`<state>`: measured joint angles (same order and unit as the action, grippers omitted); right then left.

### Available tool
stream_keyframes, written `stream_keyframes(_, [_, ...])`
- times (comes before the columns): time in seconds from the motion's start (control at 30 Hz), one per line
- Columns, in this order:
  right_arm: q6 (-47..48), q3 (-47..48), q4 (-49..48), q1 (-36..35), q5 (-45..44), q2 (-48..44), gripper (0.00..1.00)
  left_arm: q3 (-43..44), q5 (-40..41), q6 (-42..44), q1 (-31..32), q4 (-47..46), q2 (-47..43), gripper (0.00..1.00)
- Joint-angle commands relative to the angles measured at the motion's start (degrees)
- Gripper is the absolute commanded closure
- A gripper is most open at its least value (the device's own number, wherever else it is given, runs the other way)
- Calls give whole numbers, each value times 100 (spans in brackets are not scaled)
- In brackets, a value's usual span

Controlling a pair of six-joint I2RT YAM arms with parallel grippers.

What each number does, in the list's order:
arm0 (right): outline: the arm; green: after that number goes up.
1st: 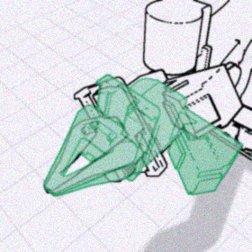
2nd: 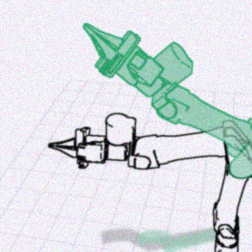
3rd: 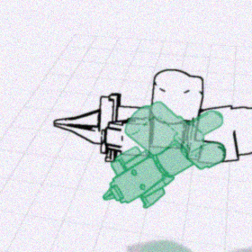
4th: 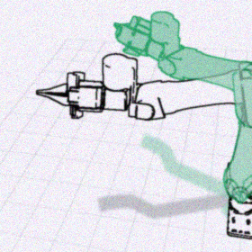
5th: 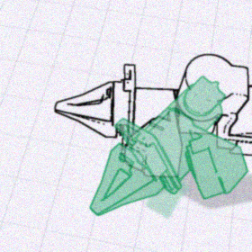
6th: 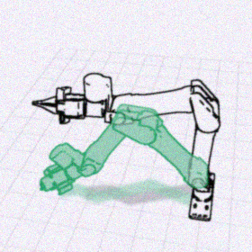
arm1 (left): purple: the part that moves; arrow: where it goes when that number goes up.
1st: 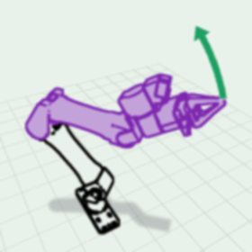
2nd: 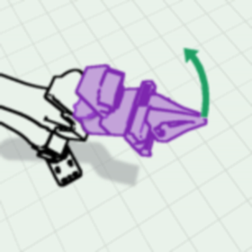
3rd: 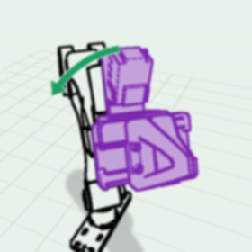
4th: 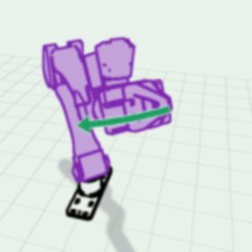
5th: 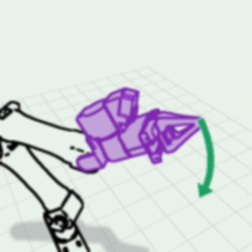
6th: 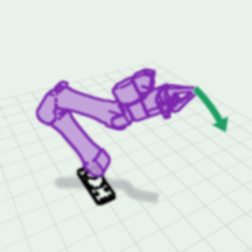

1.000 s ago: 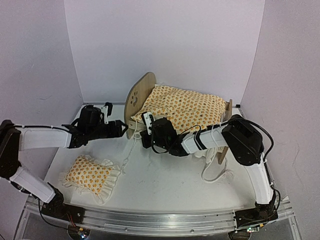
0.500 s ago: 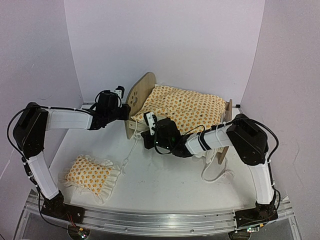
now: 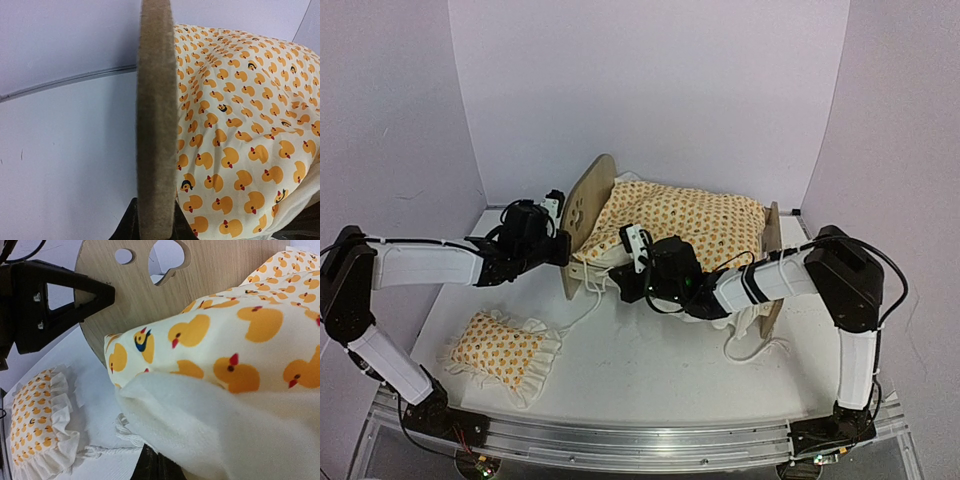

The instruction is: Set up the pet bed

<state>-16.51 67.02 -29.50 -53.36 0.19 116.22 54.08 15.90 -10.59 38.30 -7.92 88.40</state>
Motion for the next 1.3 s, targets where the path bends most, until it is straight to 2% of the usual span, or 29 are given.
stream_keyframes(0.0, [-303, -325, -418, -39, 608, -596, 100, -210, -393, -447, 222, 3, -709, 70])
stream_keyframes(0.07, [-409, -400, -438, -34, 894, -594, 100, -363, -456, -575, 221, 273, -881, 60])
stream_keyframes(0.13, [-502, -439, -452, -36, 1096, -571, 100, -690, -622, -739, 221, 343, -1351, 56])
stream_keyframes(0.3, [-574, -494, -482, -48, 1401, -605, 100, -1886, -1311, -1050, 325, -181, -2549, 56])
stream_keyframes(0.4, [-604, -568, -471, -46, 1386, -688, 100, -2554, -1563, -1311, 405, -924, -2719, 58])
stream_keyframes(0.5, [-607, -620, -463, -44, 1409, -736, 100, -2894, -1848, -1586, 415, -1821, -2369, 60])
stream_keyframes(0.6, [-600, -641, -452, -51, 1403, -761, 100, -2658, -1875, -1809, 432, -2146, -1650, 63])
stream_keyframes(0.73, [-579, -689, -456, -51, 1353, -788, 100, -2444, -1549, -1590, 560, -2608, -886, 61])
stream_keyframes(0.97, [-558, -721, -503, -49, 1395, -815, 100, -1955, -1183, -1265, 700, -2732, -115, 62])
stream_keyframes(1.27, [-545, -782, -578, -48, 1425, -855, 100, -1566, -527, -1065, 749, -2712, 435, 65])
